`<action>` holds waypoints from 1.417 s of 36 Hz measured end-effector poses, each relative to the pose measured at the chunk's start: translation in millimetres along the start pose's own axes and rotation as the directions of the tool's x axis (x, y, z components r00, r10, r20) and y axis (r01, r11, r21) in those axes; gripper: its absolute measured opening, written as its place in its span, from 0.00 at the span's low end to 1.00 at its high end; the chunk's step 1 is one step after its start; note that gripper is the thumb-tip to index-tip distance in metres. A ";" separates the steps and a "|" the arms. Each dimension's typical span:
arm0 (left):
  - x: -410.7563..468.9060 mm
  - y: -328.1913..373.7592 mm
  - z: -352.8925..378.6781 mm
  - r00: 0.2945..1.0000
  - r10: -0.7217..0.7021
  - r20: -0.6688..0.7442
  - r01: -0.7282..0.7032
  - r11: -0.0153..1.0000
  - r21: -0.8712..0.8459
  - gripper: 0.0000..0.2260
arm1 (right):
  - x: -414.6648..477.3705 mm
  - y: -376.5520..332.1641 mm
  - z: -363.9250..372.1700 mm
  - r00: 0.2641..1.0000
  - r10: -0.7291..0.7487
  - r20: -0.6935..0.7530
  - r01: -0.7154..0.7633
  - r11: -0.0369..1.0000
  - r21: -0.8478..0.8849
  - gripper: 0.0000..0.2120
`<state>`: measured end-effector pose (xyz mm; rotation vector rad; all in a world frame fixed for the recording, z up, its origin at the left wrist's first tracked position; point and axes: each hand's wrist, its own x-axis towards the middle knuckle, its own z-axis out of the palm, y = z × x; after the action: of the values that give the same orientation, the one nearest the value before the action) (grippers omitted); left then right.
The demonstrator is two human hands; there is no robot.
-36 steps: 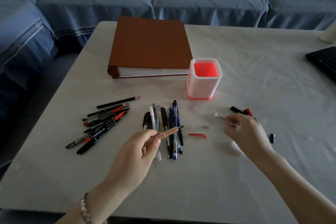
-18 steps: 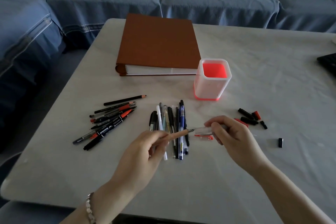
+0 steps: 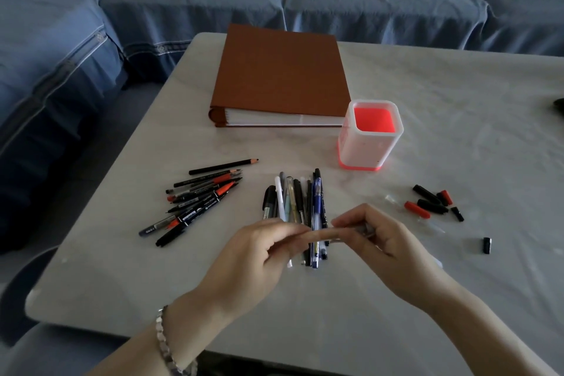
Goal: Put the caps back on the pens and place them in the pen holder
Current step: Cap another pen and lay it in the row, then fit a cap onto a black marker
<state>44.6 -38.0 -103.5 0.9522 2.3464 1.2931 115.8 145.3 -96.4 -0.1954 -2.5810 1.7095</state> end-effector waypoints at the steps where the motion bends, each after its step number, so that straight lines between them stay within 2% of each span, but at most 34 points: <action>1: 0.3 1.2 -1.4 0.999 -0.033 0.014 0.033 0.999 -0.038 0.10 | 0.2 -0.4 0.2 1.000 -0.015 0.000 0.015 1.000 -0.009 0.04; 2: 0.5 2.8 -2.9 0.997 -0.071 0.037 0.074 0.993 -0.090 0.09 | 0.5 -1.8 0.1 1.000 -0.028 0.006 0.028 0.999 -0.017 0.02; 6: 0.2 5.3 -7.4 0.969 -0.198 0.150 0.233 0.932 -0.277 0.09 | 2.8 -7.7 -0.5 0.994 -0.081 0.070 0.087 0.993 -0.082 0.04; 8: -0.6 3.6 -8.6 0.963 -0.216 0.160 0.257 0.914 -0.313 0.08 | 3.5 -9.2 1.4 0.993 -0.092 0.080 0.100 0.990 -0.095 0.03; 10: -0.5 0.8 -7.8 0.975 -0.185 0.121 0.213 0.933 -0.289 0.07 | 5.8 -8.6 4.4 0.995 -0.085 0.060 0.090 0.993 -0.080 0.02; 11: -0.7 -1.2 -6.9 0.984 -0.158 0.081 0.174 0.948 -0.266 0.07 | 7.4 -8.3 6.2 0.996 -0.080 0.042 0.082 0.994 -0.069 0.06; 13: -1.0 -5.5 -5.0 0.997 -0.078 -0.024 0.071 0.976 -0.207 0.07 | 11.2 -9.3 9.0 0.998 -0.061 0.017 0.062 0.997 -0.035 0.09; 16: -0.3 -7.4 -4.1 0.991 0.059 -0.118 -0.067 0.995 -0.069 0.08 | 17.8 -12.3 11.4 0.999 -0.027 0.021 0.027 0.999 0.019 0.08; 19: 0.3 -11.2 -5.2 0.988 0.109 -0.111 -0.108 0.994 0.020 0.14 | 21.5 -12.4 12.8 0.999 0.025 0.032 -0.027 0.998 0.062 0.07; 22: 5.0 -15.2 -8.2 0.987 0.134 -0.087 -0.128 0.989 0.073 0.14 | 25.8 -10.9 17.8 0.997 0.081 0.003 -0.081 0.988 0.135 0.04; 25: 6.3 -18.2 -10.8 0.985 0.142 -0.100 -0.133 0.987 0.085 0.13 | 28.7 -7.5 25.7 0.982 0.183 -0.045 -0.151 0.907 0.394 0.08; 27: 2.5 -23.3 -12.8 0.988 0.105 -0.116 -0.100 0.994 0.052 0.12 | 29.5 -5.6 31.9 0.967 0.255 -0.020 -0.196 0.788 0.584 0.07; 29: -2.9 -34.9 -16.1 0.983 0.047 -0.175 -0.028 0.994 0.110 0.12 | 30.7 -1.9 35.9 0.955 0.297 -0.009 -0.219 0.727 0.651 0.04; 31: -10.2 -55.6 -22.4 0.958 0.000 -0.287 0.072 0.968 0.241 0.11 | 32.2 3.7 36.3 0.945 0.326 -0.015 -0.239 0.722 0.650 0.05; 34: -22.8 -85.3 -37.6 0.909 -0.096 -0.405 0.276 0.867 0.414 0.10 | 36.8 9.4 30.4 0.941 0.338 -0.033 -0.241 0.735 0.634 0.06; 37: -32.9 -101.6 -48.9 0.880 -0.179 -0.440 0.398 0.786 0.474 0.10 | 46.9 10.4 24.1 0.934 0.340 -0.107 -0.228 0.802 0.552 0.05; 40: -36.6 -107.0 -51.6 0.865 -0.238 -0.442 0.457 0.740 0.494 0.10 | 61.5 13.3 23.8 0.938 0.284 -0.200 -0.215 0.928 0.305 0.08; 42: -37.1 -108.8 -50.0 0.862 -0.255 -0.438 0.470 0.727 0.501 0.11 | 71.9 17.9 28.8 0.947 0.228 -0.227 -0.200 0.970 0.141 0.06; 44: -36.1 -107.6 -47.9 0.864 -0.277 -0.421 0.475 0.724 0.500 0.13 | 79.9 23.8 36.8 0.948 0.224 -0.226 -0.231 0.973 -0.005 0.06; 47: -33.9 -105.6 -44.4 0.879 -0.296 -0.375 0.460 0.735 0.499 0.13 | 86.1 29.4 47.9 0.945 0.270 -0.183 -0.302 0.936 -0.178 0.14; 51: -31.7 -100.0 -38.4 0.883 -0.318 -0.345 0.455 0.764 0.458 0.11 | 87.0 31.5 57.3 0.954 0.235 -0.184 -0.281 0.915 -0.288 0.22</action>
<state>6.5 -121.4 -167.3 0.3785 2.9730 0.6306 26.3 116.1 -150.9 -0.6757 -2.7973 1.2736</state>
